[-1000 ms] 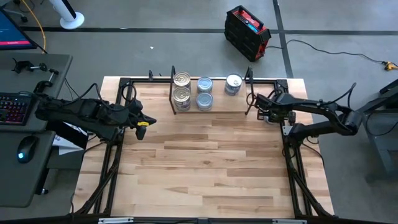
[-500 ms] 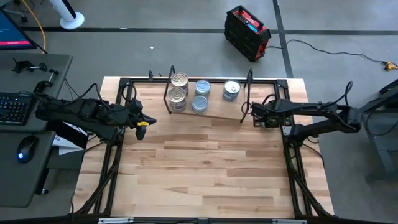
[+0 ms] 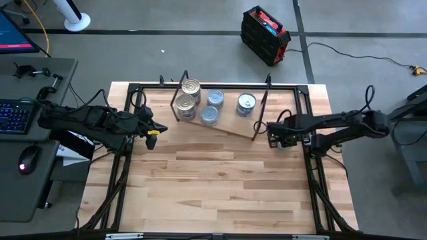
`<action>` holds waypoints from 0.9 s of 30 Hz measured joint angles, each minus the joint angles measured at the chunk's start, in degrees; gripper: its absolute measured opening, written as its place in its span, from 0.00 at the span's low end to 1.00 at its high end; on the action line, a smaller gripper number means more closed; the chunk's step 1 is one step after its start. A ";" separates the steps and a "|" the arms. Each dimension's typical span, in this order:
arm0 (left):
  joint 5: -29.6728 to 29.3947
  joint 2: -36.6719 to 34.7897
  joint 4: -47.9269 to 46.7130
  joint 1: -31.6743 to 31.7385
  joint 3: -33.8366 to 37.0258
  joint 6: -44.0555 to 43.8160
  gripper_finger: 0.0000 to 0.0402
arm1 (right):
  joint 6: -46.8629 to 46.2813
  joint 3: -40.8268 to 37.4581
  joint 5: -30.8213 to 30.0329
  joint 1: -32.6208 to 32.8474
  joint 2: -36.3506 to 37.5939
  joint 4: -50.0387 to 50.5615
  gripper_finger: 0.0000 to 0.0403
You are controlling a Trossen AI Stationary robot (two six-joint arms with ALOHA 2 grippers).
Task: Stack canned seafood by type on shelf
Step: Stack the green white tuna can on top of the other green white tuna cans on the shelf
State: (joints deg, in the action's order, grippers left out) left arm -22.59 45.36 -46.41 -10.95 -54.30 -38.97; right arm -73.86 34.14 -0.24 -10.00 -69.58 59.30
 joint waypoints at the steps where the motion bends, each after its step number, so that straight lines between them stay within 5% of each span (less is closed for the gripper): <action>1: 0.01 0.00 0.00 0.01 0.00 0.22 0.00 | 0.41 0.01 0.45 1.35 0.00 -0.03 0.00; 15: -0.02 0.00 0.02 -0.01 0.00 4.23 0.00 | 6.57 -0.25 15.81 18.55 -0.17 -0.27 0.00; 22: -0.02 0.00 0.00 0.01 0.00 4.30 0.00 | -0.73 -0.38 21.52 27.58 -0.22 -3.67 0.00; 27: -0.02 0.00 0.00 0.01 0.00 4.29 0.00 | -7.52 -0.36 20.21 33.84 -0.51 -14.00 0.00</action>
State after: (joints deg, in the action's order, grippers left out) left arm -22.61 45.36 -46.41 -10.94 -54.31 -34.68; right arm -81.38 33.78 19.98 23.84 -70.09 45.29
